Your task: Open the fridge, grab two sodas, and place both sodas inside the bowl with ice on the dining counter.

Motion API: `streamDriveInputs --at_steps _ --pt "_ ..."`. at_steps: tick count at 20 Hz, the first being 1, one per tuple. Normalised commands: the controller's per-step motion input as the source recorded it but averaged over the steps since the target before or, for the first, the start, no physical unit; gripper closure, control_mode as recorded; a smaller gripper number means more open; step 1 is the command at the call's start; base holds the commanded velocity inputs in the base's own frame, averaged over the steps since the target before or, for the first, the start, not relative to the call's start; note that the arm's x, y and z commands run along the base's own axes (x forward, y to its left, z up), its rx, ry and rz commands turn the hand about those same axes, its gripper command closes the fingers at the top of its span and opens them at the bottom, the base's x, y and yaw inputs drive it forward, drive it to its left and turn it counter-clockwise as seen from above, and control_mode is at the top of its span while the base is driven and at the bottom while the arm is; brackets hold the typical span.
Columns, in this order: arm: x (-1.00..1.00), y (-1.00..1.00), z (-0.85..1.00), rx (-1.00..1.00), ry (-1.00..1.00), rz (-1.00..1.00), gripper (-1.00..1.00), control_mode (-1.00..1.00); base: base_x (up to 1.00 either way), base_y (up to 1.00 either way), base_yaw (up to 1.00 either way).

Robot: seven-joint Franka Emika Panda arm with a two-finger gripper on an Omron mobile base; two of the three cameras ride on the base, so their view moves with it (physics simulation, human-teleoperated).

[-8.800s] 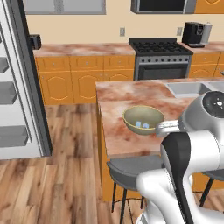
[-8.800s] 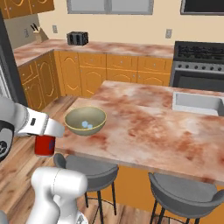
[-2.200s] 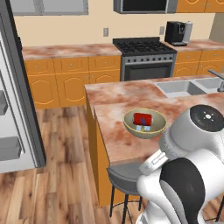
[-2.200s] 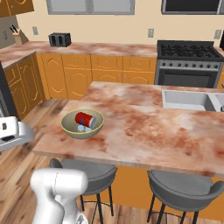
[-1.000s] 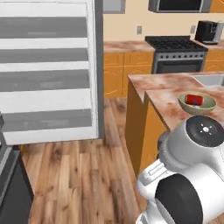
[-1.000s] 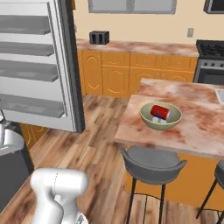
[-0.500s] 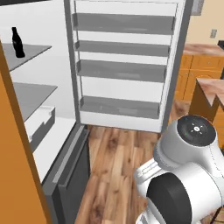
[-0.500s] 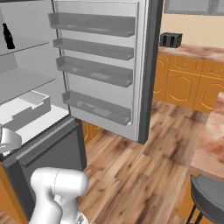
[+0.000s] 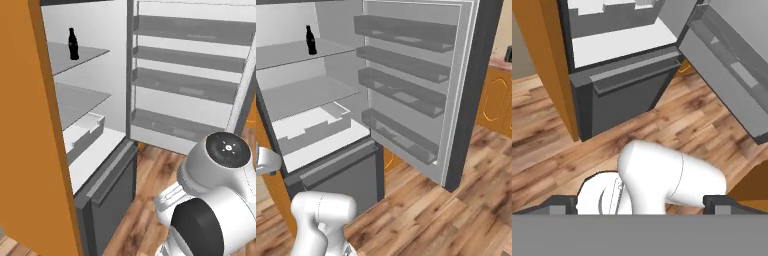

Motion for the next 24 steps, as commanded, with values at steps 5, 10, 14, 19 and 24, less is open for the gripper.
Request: streamDriveInputs --at_steps 5,10,14,19,24 --pt "0.00 0.00 0.00 0.00 0.00 0.00 -1.00 1.00 0.61 -0.10 0.43" --pt "0.00 0.00 0.00 0.00 0.00 0.00 -1.00 1.00 0.51 -0.34 0.37" --pt "0.00 0.00 0.00 0.00 0.00 0.00 -1.00 1.00 0.55 -0.22 0.34" --pt "0.00 0.00 0.00 0.00 0.00 0.00 -1.00 1.00 0.58 -0.06 0.34" --pt "0.00 0.00 0.00 0.00 0.00 0.00 -1.00 1.00 0.59 -0.01 0.38"
